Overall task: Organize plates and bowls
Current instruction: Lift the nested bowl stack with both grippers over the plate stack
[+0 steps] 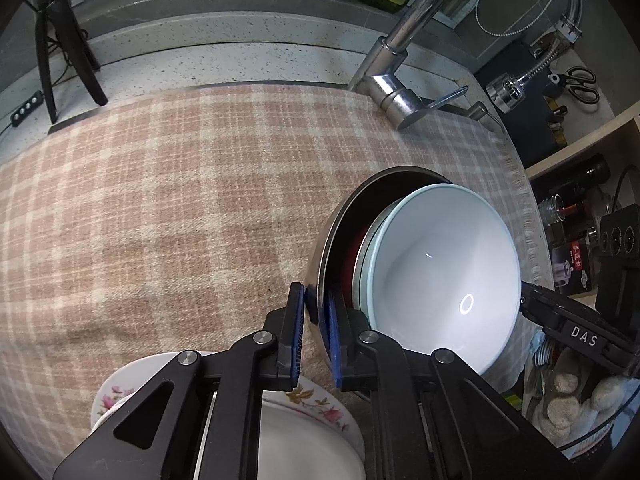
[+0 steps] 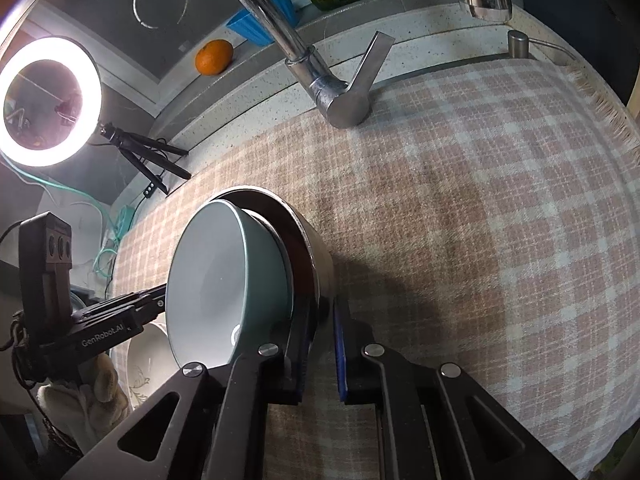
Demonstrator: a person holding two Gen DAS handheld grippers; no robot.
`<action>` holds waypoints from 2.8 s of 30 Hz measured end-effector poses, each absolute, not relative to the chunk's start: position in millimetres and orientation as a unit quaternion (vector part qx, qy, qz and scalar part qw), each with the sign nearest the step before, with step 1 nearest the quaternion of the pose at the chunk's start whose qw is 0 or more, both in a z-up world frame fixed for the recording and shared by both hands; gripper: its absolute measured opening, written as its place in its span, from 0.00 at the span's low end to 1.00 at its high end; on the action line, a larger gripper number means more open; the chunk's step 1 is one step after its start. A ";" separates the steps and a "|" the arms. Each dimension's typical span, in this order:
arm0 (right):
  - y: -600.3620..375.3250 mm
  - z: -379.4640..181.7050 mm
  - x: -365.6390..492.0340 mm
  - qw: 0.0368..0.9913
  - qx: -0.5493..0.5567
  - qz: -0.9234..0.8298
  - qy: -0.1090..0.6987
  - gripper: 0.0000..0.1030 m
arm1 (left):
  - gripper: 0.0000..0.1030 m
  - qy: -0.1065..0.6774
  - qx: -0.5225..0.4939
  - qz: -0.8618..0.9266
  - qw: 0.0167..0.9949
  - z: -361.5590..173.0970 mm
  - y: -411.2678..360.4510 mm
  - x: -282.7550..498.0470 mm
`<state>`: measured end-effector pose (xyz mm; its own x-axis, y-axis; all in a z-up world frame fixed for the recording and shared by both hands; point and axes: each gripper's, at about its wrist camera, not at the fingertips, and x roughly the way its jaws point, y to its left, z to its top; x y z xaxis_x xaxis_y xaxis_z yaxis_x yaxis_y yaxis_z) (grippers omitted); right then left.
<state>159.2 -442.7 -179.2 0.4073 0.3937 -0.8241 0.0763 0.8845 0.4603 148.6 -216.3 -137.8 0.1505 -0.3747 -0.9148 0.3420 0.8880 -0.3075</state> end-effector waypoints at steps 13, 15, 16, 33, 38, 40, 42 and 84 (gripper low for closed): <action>-438.9 -184.5 170.9 0.795 0.196 0.098 0.565 0.08 | 0.10 0.601 -0.006 -0.239 0.762 -134.9 -219.6 147.8; -442.8 -187.9 173.2 0.786 0.211 0.098 0.573 0.08 | 0.10 0.598 0.002 -0.239 0.765 -133.3 -222.0 146.9; -443.9 -188.7 173.9 0.783 0.215 0.098 0.576 0.08 | 0.10 0.597 0.003 -0.238 0.766 -133.1 -222.5 146.9; -440.4 -180.2 173.0 0.780 0.228 0.090 0.575 0.08 | 0.09 0.591 -0.005 -0.229 0.773 -121.9 -216.6 143.1; -437.3 -167.5 170.0 0.784 0.225 0.093 0.571 0.08 | 0.09 0.584 -0.012 -0.231 0.778 -108.7 -209.8 139.0; -434.2 -159.8 167.5 0.787 0.220 0.097 0.568 0.08 | 0.09 0.580 -0.015 -0.232 0.781 -102.3 -205.7 136.1; -431.1 -152.4 164.8 0.790 0.217 0.099 0.564 0.08 | 0.09 0.576 -0.017 -0.233 0.783 -95.9 -200.5 132.7; -319.6 -144.4 88.3 0.774 0.189 0.147 0.586 0.08 | 0.10 0.580 -0.051 -0.191 0.790 -83.6 -82.6 57.3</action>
